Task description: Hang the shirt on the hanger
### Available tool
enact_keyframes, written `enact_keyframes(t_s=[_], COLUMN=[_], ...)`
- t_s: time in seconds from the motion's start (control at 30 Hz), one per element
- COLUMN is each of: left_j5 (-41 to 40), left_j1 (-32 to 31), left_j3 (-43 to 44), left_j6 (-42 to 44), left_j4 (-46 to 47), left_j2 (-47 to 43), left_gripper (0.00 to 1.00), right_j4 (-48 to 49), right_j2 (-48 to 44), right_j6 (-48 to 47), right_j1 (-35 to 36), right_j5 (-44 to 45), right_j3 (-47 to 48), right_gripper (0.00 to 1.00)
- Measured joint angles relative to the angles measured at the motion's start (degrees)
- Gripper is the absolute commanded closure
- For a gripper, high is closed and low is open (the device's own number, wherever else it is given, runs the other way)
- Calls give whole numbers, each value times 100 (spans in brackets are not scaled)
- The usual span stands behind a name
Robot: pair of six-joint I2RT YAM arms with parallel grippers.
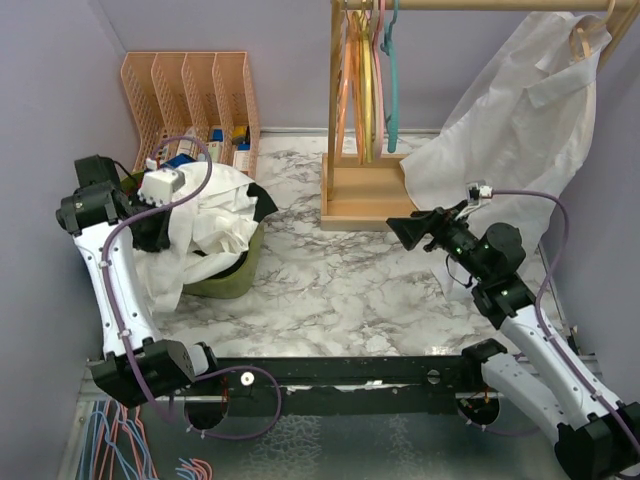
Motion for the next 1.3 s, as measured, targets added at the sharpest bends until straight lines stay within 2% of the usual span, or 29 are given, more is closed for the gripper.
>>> enact_keyframes(t_s=[0.07, 0.17, 0.23, 0.3, 0.33, 0.37, 0.4, 0.43, 0.5, 0.73, 0.97, 1.13, 1.17, 1.2, 1.3], left_j5=[131, 492, 890, 1329, 1550, 1749, 2000, 2212, 2546, 3416, 3622, 3624, 3624, 3624, 3624], left_j1=[-11, -44, -55, -61, -61, -61, -61, -61, -63, -68, -68, -68, -68, -68, -68], left_j3=[745, 1891, 2511, 3080, 3283, 3427, 3545, 3609, 3654, 3807, 3799, 3711, 3705, 3705, 3705], left_j6=[-59, -125, -170, -243, -275, -302, -337, -391, -516, -857, -890, -885, -885, -883, -861], left_j4=[-87, -59, -85, -107, -109, -103, -94, -74, 13, 190, 181, 175, 173, 173, 155], left_j2=[7, -138, -337, -498, -562, -610, -710, -811, -953, -831, -723, -831, -844, -857, -920], left_gripper=[100, 100, 100, 100, 100, 100, 100, 100, 100, 100, 100, 100, 100, 100, 100], right_j4=[192, 944, 1394, 1130, 931, 723, 603, 608, 894, 2492, 3086, 3075, 3049, 3008, 2900], right_j2=[50, 444, 872, 1412, 1569, 1746, 1893, 2072, 2216, 2959, 4706, 5685, 5823, 5943, 6122], right_j6=[-87, -131, -177, -691, -944, -1294, -1550, -1840, -2194, -2929, -3799, -4046, -4050, -4050, -4052], right_j1=[-9, 50, 389, 1333, 1816, 2391, 2817, 3311, 3753, 3866, 3866, 3866, 3866, 3866, 3866], right_j5=[-422, -1657, -2339, -2476, -2411, -2201, -2028, -1790, -1331, 363, 1088, 1128, 1113, 1078, 979], right_j3=[-35, -66, -2, 356, 535, 776, 992, 1233, 1362, 1497, 3187, 4269, 4417, 4546, 4712], right_gripper=[11, 13, 12, 11, 11, 8, 1, 0, 1, 1, 1, 0, 3, 9, 53])
